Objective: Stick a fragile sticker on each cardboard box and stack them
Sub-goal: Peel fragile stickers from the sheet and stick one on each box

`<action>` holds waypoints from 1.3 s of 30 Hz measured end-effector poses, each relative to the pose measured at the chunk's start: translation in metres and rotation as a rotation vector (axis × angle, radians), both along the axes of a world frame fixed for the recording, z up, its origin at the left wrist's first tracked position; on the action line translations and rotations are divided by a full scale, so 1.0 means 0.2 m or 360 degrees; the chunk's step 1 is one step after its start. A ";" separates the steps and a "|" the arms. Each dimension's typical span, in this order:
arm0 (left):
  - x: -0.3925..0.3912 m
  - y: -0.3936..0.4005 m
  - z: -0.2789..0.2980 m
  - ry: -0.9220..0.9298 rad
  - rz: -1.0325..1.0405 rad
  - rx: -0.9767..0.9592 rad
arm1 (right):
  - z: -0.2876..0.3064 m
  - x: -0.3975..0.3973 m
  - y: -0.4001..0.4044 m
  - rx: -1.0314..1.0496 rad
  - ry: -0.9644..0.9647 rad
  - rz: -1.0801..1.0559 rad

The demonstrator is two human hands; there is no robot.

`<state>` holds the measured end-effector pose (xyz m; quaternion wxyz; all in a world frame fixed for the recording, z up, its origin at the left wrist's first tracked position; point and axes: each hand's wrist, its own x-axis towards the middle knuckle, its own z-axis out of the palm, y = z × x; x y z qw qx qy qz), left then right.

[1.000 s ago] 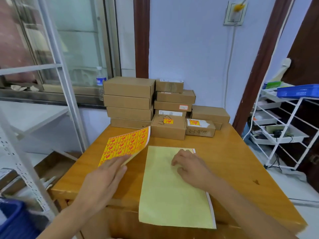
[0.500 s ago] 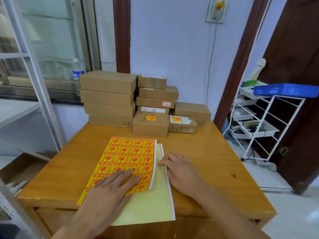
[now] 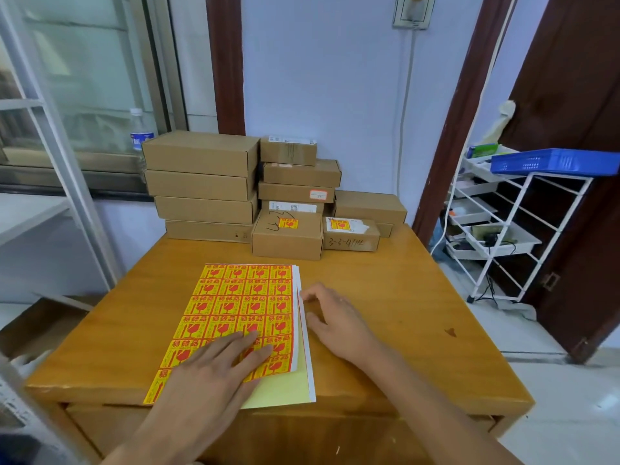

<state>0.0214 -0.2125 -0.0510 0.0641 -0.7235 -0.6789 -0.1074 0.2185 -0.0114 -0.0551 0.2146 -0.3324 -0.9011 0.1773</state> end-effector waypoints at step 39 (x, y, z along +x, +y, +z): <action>0.14 0.01 -0.04 0.0337 -0.0099 0.0010 | 0.00 -0.03 -0.12 0.0581 -0.0238 -0.0525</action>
